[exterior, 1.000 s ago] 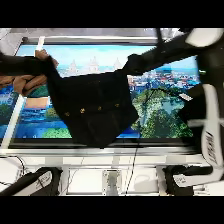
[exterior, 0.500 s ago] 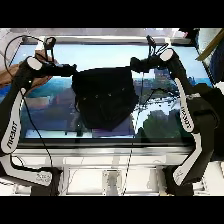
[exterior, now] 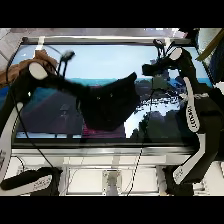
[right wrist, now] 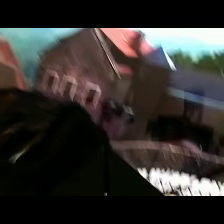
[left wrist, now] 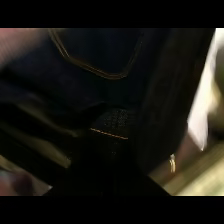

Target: Fold the clothes and pants, and hang the long-sleeved shirts on hangers.

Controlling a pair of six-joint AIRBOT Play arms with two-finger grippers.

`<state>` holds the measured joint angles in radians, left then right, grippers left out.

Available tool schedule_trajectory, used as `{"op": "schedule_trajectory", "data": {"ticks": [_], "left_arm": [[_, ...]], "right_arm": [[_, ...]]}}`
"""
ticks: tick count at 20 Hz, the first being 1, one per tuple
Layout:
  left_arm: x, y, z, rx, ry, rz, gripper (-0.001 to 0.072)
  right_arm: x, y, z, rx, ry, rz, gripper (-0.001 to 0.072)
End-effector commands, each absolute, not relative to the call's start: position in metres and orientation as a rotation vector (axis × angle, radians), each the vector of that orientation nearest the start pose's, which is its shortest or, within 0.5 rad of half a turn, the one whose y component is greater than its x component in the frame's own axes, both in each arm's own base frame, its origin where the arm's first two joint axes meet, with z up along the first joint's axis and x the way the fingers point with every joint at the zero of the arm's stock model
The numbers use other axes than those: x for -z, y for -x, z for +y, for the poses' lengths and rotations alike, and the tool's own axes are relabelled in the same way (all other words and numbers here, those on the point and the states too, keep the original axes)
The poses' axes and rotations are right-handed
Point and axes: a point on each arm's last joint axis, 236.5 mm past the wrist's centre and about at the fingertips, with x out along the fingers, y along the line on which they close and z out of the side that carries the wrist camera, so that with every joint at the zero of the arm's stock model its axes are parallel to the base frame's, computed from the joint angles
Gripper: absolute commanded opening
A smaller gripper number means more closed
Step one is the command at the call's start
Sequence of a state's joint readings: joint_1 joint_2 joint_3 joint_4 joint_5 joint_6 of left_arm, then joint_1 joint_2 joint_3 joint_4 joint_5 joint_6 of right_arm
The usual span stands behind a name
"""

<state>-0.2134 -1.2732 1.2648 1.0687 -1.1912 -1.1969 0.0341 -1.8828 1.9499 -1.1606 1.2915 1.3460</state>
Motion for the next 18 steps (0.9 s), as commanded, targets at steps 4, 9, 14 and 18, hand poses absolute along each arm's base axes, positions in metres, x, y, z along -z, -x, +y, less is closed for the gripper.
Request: {"op": "schedule_trajectory", "data": {"ticks": [4,9,14,18], "left_arm": [[-0.008,-0.264,-0.202,0.636,-0.065,1.299,0.0035],[0.007,-0.239,-0.246,0.726,-0.123,1.305,0.0035],[0.02,-0.194,-0.283,0.82,-0.202,1.361,0.0037],[0.043,-0.168,-0.296,0.831,-0.243,1.453,0.0668]], "right_arm": [[0.022,-0.449,0.091,-0.428,-0.009,1.46,0.0005],[0.039,-0.434,0.104,-0.445,0.003,1.473,0.0007],[0.035,-0.457,0.108,-0.428,-0.017,1.374,0.0009],[0.016,-0.476,0.116,-0.439,-0.041,1.292,0.038]]}}
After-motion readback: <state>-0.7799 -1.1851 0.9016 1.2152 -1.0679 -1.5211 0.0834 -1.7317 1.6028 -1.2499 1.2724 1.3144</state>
